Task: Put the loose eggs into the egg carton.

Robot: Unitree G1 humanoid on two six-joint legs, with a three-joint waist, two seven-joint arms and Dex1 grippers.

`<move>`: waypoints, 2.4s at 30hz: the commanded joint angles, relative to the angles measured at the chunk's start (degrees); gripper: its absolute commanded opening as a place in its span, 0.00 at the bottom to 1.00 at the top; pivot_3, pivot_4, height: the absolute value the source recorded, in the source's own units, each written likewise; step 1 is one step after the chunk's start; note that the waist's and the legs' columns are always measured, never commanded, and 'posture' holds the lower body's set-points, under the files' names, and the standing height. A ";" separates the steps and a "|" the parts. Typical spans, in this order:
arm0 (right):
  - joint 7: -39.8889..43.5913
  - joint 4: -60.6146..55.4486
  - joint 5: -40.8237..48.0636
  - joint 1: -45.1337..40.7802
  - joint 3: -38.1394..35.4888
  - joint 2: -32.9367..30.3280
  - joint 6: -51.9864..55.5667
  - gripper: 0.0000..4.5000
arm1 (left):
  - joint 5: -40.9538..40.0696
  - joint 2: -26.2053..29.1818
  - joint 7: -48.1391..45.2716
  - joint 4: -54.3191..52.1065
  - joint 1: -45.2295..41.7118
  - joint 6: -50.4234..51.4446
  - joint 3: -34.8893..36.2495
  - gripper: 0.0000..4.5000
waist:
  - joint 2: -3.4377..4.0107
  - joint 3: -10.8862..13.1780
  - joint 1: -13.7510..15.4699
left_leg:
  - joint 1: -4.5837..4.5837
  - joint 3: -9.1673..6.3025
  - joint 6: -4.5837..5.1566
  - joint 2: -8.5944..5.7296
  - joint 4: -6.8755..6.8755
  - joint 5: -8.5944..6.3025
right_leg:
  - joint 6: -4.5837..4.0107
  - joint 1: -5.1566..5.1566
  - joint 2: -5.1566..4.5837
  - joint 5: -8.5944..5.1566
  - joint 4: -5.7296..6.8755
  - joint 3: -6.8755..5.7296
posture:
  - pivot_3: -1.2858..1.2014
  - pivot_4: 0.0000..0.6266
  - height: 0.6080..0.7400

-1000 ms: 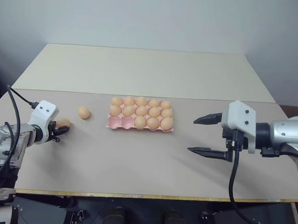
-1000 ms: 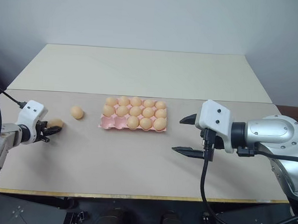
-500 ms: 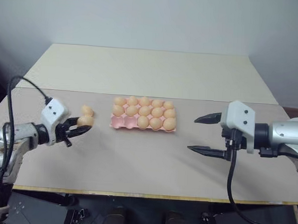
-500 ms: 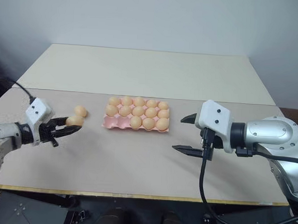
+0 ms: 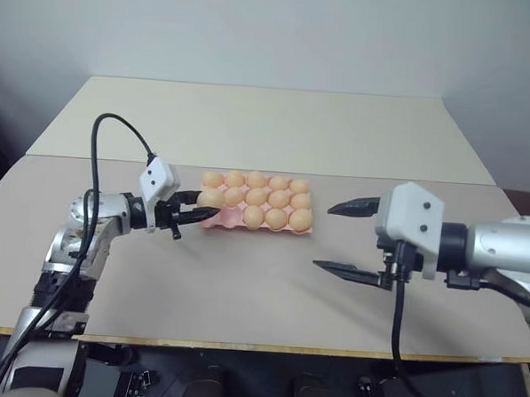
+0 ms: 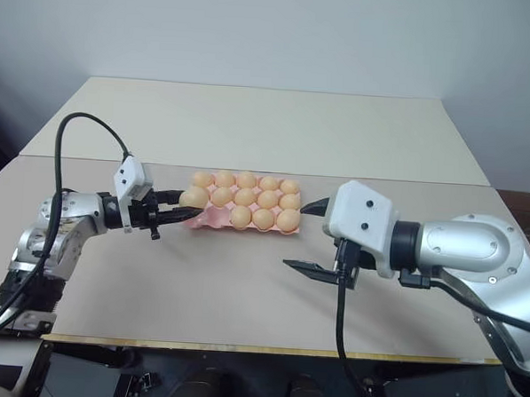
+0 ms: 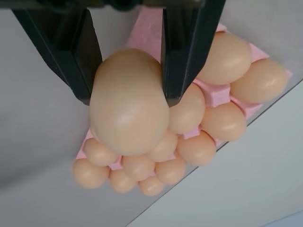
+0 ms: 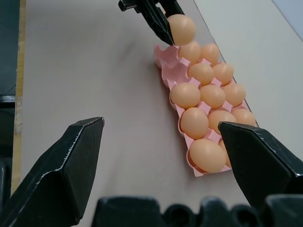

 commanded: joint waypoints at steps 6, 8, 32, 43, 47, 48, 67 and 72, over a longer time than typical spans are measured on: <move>-5.26 -4.22 2.33 1.82 -3.13 0.44 2.68 1.00 | 4.24 -3.94 -1.55 9.24 -5.95 -8.64 -2.34 0.32 | -0.01 0.00 0.05 | -0.02 -0.02 0.01 -0.02 0.04 0.00 | 0.01 0.02 0.00 0.00 -0.01 -0.03 | 0.52 0.24 1.00; -5.76 -4.53 2.71 2.14 -3.55 0.15 2.86 1.00 | 5.94 -4.97 -0.78 11.71 -6.84 -10.81 -3.05 0.32 | -0.01 -0.01 0.06 | -0.03 -0.02 0.01 -0.01 0.04 0.00 | 0.01 0.02 0.00 0.01 -0.01 -0.02 | 0.52 0.24 1.00; -3.05 -2.38 5.46 1.16 -3.98 -2.05 1.36 1.00 | 1.49 8.45 -3.27 -4.13 4.78 -7.79 7.13 0.82 | -0.01 -0.01 -1.35 | 0.00 -0.04 0.04 0.09 0.03 0.02 | 0.01 0.00 0.06 0.01 0.00 0.00 | 0.52 0.24 1.00; 1.30 1.68 6.13 -2.71 -1.08 -1.31 -0.81 1.00 | -1.24 19.33 3.35 -26.24 28.14 6.27 24.19 0.82 | -0.01 -0.01 -1.00 | 0.03 -0.07 0.04 0.15 -0.07 0.02 | 0.01 0.02 -0.01 0.00 -0.02 -0.03 | 0.52 0.24 1.00; 2.30 2.74 5.04 -3.18 0.01 -1.36 -1.95 1.00 | -1.58 19.05 5.81 -29.62 30.94 8.98 26.94 0.82 | -0.01 -0.01 -0.91 | 0.07 -0.07 0.04 0.13 -0.06 0.02 | 0.01 0.05 -0.02 0.00 0.00 -0.04 | 0.52 0.24 1.00; 2.47 2.93 4.86 -3.36 0.24 -1.33 -2.09 1.00 | -1.77 18.91 6.28 -30.10 31.07 9.49 27.24 0.82 | -0.01 -0.01 -0.91 | 0.08 -0.07 0.04 0.13 -0.06 0.02 | 0.01 0.05 -0.02 0.01 0.00 -0.04 | 0.52 0.24 1.00; 0.76 1.59 4.07 -2.14 0.39 -2.31 -0.80 1.00 | 6.25 5.57 36.91 -20.85 12.70 24.18 15.36 1.00 | -0.05 -0.02 -0.66 | 0.01 -0.06 0.04 0.00 -0.07 0.02 | 0.02 0.00 -0.04 0.01 0.00 0.00 | 0.52 0.24 1.00; 0.41 1.54 3.75 -2.15 0.66 -2.77 -0.73 1.00 | 7.69 2.72 39.20 -15.27 9.57 23.43 12.89 1.00 | -0.06 -0.03 -0.63 | 0.02 -0.07 0.04 0.01 -0.06 0.02 | 0.02 -0.01 -0.02 0.01 0.03 0.00 | 0.52 0.24 1.00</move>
